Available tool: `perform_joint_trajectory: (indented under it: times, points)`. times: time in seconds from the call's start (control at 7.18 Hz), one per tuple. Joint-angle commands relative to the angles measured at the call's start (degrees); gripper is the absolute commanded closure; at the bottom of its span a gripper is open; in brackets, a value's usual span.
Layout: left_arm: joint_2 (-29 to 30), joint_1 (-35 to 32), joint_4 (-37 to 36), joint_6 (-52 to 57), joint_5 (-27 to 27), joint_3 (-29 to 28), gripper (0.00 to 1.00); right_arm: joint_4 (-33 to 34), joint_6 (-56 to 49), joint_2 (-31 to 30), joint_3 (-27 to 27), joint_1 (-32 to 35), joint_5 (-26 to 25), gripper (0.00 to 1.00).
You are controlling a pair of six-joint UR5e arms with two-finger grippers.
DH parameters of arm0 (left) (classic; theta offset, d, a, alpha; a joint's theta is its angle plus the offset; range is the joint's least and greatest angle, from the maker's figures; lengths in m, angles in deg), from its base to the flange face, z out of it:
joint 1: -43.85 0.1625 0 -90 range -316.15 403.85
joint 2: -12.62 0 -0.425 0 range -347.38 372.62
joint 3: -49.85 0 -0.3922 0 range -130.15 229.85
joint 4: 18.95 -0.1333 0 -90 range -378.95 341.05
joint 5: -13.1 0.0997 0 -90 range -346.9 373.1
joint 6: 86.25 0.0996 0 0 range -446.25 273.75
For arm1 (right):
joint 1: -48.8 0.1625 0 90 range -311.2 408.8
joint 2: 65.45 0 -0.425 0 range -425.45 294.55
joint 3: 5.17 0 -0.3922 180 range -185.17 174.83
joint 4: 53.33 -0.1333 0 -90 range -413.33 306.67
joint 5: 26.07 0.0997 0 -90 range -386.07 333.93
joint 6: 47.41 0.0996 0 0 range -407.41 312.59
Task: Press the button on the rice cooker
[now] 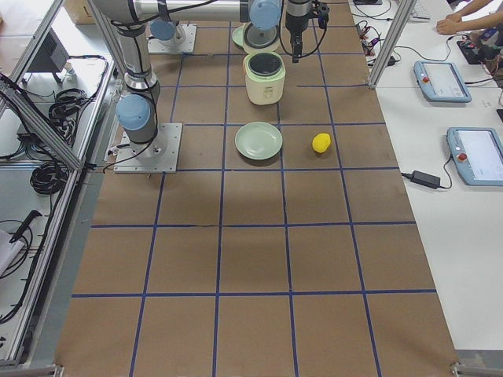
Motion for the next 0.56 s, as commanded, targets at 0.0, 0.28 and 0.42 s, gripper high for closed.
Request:
perform_joint_trajectory:
  times: [0.0,0.28,0.42]
  points:
    - [0.0,0.0,0.02,0.0,0.0,0.0,0.0,-1.0,0.21,0.29,-1.82,0.06,0.02,0.0]
    - [0.0,0.0,0.02,0.0,0.0,0.0,0.0,-0.37,0.21,-0.24,-1.03,0.24,-1.46,0.01]
    - [0.0,0.0,0.02,0.0,0.0,0.0,0.0,-0.54,0.65,-0.33,-1.12,0.24,-6.09,0.01]
